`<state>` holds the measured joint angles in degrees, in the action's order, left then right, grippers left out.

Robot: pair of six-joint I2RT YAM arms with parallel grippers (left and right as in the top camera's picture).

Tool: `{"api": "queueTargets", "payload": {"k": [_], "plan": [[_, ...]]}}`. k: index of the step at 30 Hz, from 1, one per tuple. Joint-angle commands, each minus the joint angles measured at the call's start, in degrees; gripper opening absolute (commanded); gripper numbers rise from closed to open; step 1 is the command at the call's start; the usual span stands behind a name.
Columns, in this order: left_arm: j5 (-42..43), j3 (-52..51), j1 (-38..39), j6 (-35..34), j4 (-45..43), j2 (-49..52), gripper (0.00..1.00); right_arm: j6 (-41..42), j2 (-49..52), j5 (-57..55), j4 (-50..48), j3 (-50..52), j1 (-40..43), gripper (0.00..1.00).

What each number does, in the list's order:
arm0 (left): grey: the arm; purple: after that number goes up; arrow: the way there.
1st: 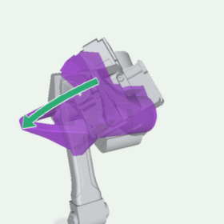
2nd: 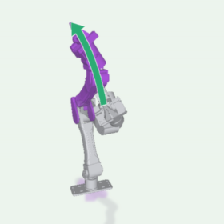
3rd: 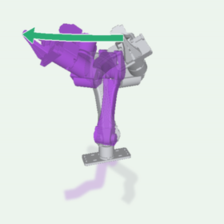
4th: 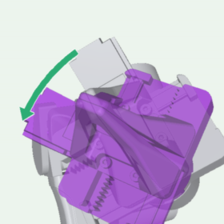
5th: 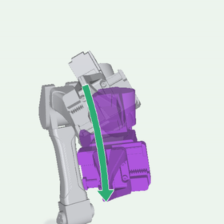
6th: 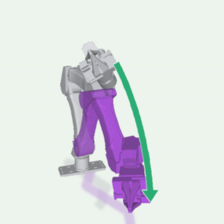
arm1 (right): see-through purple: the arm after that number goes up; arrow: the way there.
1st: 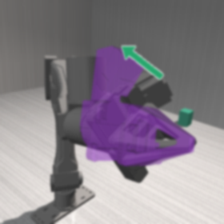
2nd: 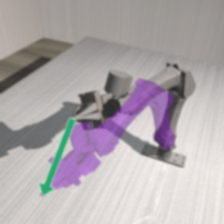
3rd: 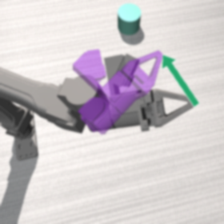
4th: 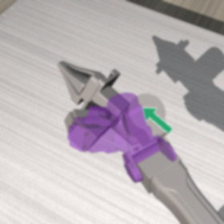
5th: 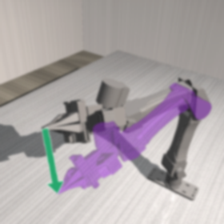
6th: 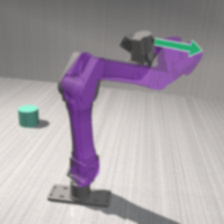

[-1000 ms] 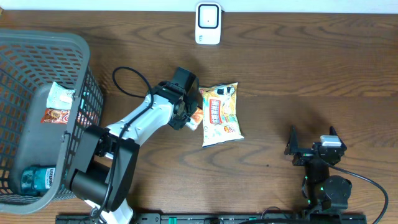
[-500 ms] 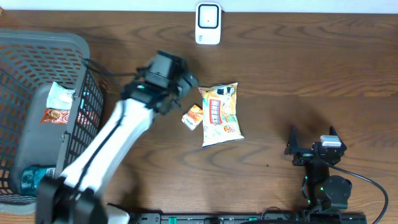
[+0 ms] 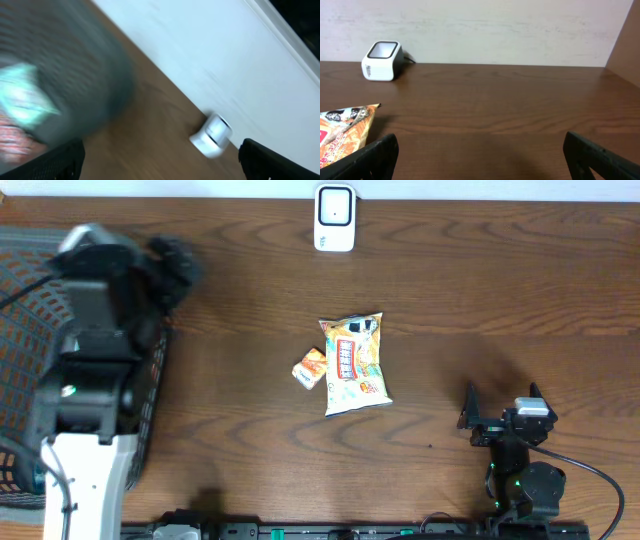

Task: Scan the item barcode
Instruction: 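Reach the left gripper into the basket and grasp the teal bottle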

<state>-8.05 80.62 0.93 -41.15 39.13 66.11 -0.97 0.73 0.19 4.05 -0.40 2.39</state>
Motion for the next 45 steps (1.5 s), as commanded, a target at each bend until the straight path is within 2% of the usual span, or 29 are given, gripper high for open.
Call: {"api": "queueTargets", "payload": {"k": [1,10,15,18,27,37,45], "plan": [[-5.7,1.5,-8.1,3.0,3.5,-1.2,0.98,-0.8,-0.1,0.0,0.3,0.0,0.4,0.99],[-5.2,1.5,-31.1,-3.4,24.8,2.7,0.98,-0.8,-0.1,0.0,0.3,0.0,0.4,0.99],[-5.3,0.1,-38.3,-7.7,34.5,7.7,0.98,-0.8,-0.1,0.0,0.3,0.0,0.4,0.99],[-5.3,-2.3,-41.1,-9.1,37.2,10.8,0.98,-0.8,-0.1,0.0,0.3,0.0,0.4,0.99],[-5.4,-13.1,-46.3,-9.1,29.4,17.5,0.98,-0.8,-0.1,0.0,0.3,0.0,0.4,0.99],[-6.2,-19.4,-47.5,-8.5,22.6,23.0,0.98,-0.8,-0.1,0.0,0.3,0.0,0.4,0.99],[-6.2,-28.5,-47.5,-8.2,10.0,23.4,0.98,-0.8,-0.1,0.0,0.3,0.0,0.4,0.99]]}}
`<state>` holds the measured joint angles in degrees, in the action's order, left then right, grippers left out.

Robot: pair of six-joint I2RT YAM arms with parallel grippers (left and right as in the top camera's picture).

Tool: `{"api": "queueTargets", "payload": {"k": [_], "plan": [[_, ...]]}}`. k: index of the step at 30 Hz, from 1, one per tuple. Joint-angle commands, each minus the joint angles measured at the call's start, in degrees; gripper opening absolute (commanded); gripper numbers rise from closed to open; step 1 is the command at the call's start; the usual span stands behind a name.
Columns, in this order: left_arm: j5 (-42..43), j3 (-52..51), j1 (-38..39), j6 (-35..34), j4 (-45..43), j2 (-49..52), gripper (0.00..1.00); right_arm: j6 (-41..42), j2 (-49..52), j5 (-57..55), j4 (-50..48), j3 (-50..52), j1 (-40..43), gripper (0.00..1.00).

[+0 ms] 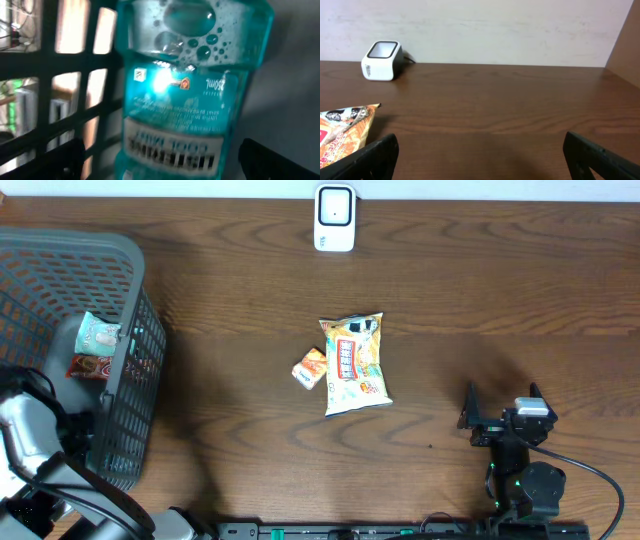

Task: Scan the item barcode
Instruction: 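Reach the left gripper into the basket and grasp the teal bottle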

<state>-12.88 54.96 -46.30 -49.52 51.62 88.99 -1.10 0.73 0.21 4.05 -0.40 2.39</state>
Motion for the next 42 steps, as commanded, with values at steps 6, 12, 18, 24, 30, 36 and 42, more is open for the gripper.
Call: {"api": "queueTargets", "payload": {"k": [6,12,18,24,30,36,42], "plan": [[-1.3,-8.4,-0.3,0.1,-9.6,0.5,0.98,-0.7,-0.1,-0.1,0.3,0.0,0.4,0.99],[0.9,-13.2,-0.3,0.1,-15.8,0.5,0.98,-0.7,-0.1,-0.1,0.3,0.0,0.4,0.99],[4.3,-14.0,-0.3,0.1,-17.9,0.5,0.70,-0.7,-0.1,-0.1,0.3,0.0,0.4,0.99],[4.3,-13.8,-0.3,0.1,-18.1,0.4,0.47,-0.7,-0.1,-0.1,0.3,0.0,0.4,0.99],[5.5,-9.8,-0.3,1.6,-16.7,-1.9,0.45,-0.7,-0.1,-0.1,0.3,0.0,0.4,0.99],[10.1,-2.6,-0.3,3.9,-13.6,-8.5,0.45,-0.7,-0.1,-0.1,0.3,0.0,0.4,0.99],[12.5,5.8,-0.3,4.5,-13.1,-19.2,0.45,-0.7,-0.1,-0.1,0.3,0.0,0.4,0.99]]}}
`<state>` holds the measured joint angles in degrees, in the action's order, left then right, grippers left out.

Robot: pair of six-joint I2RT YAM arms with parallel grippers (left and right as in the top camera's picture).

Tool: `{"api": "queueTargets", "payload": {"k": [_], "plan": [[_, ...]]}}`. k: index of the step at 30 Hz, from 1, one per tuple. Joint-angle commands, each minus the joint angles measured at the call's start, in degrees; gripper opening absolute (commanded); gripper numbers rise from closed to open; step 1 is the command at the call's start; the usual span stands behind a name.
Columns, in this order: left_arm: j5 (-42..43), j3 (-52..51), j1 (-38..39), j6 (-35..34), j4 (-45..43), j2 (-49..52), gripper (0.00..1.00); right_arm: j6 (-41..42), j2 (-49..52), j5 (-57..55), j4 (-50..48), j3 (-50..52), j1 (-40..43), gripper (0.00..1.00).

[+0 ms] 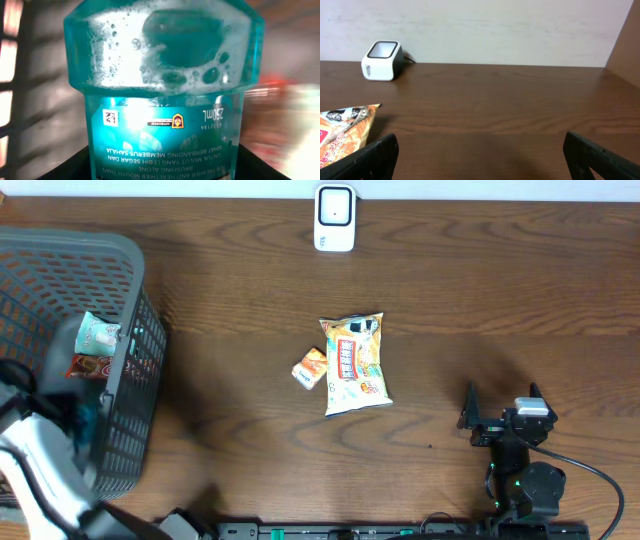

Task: Scan the item barcode
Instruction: 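Reach the left gripper into the basket and grasp the teal bottle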

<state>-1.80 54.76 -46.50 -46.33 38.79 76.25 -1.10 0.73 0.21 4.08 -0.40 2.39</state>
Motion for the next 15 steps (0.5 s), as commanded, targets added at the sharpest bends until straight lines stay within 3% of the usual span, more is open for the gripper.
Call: {"api": "queueTargets", "payload": {"k": [1,5,12,15], "plan": [[1.4,6.7,-0.1,1.3,-0.3,-7.4,0.45,-0.7,-0.1,-0.1,0.2,0.0,0.4,0.99],[6.3,12.3,-0.1,1.1,-2.3,-14.6,0.45,-0.7,-0.1,-0.1,0.2,0.0,0.4,0.99],[27.2,15.7,1.1,-8.4,-12.7,-23.8,0.45,-0.7,-0.1,-0.1,0.2,0.0,0.4,0.99],[30.8,15.7,5.2,-10.5,-13.2,-25.0,0.45,-0.7,-0.1,-0.1,0.2,0.0,0.4,0.99]]}}
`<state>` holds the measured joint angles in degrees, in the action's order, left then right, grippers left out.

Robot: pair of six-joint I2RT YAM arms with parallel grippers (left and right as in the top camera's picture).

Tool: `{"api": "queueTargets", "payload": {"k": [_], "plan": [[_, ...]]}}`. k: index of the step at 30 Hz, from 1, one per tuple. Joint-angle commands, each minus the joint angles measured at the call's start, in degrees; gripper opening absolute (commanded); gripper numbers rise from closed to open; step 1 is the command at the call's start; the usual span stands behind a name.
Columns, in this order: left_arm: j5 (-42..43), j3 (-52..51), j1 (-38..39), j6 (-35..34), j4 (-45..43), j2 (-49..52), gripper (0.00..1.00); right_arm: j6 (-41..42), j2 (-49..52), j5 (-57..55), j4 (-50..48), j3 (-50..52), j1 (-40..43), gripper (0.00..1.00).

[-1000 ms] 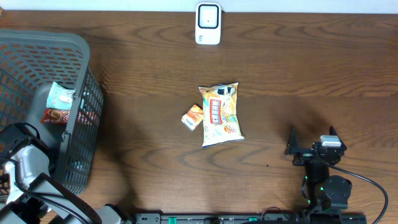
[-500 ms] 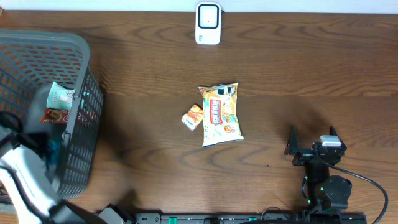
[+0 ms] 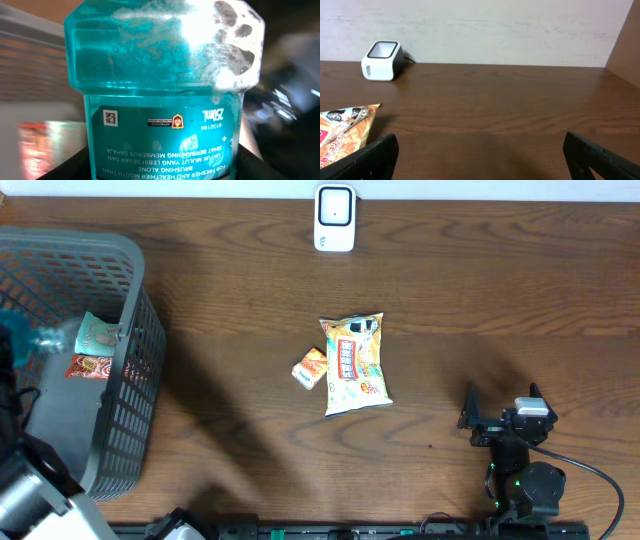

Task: Scan the item barcode
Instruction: 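Reach the left gripper into the basket and grasp the teal bottle, then carry the teal Listerine bottle right of the snack bag and release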

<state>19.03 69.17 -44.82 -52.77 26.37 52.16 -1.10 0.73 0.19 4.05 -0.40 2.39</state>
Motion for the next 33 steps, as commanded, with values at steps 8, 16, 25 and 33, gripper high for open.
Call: {"api": "queueTargets", "payload": {"k": [8,16,25,33], "plan": [[8.6,1.2,26.6,-3.4,0.3,3.1,0.45,-0.7,-0.1,0.0,0.3,0.0,0.4,0.99],[-1.5,1.2,55.3,-2.8,-1.1,16.9,0.45,-0.7,-0.1,0.0,0.3,0.0,0.4,0.99],[-5.6,1.2,78.0,-2.7,-13.5,41.6,0.45,-0.7,-0.1,0.0,0.3,0.0,0.4,0.99],[-5.6,1.2,85.9,-4.0,-26.2,58.1,0.45,-0.7,-0.1,0.0,0.3,0.0,0.4,0.99]]}}
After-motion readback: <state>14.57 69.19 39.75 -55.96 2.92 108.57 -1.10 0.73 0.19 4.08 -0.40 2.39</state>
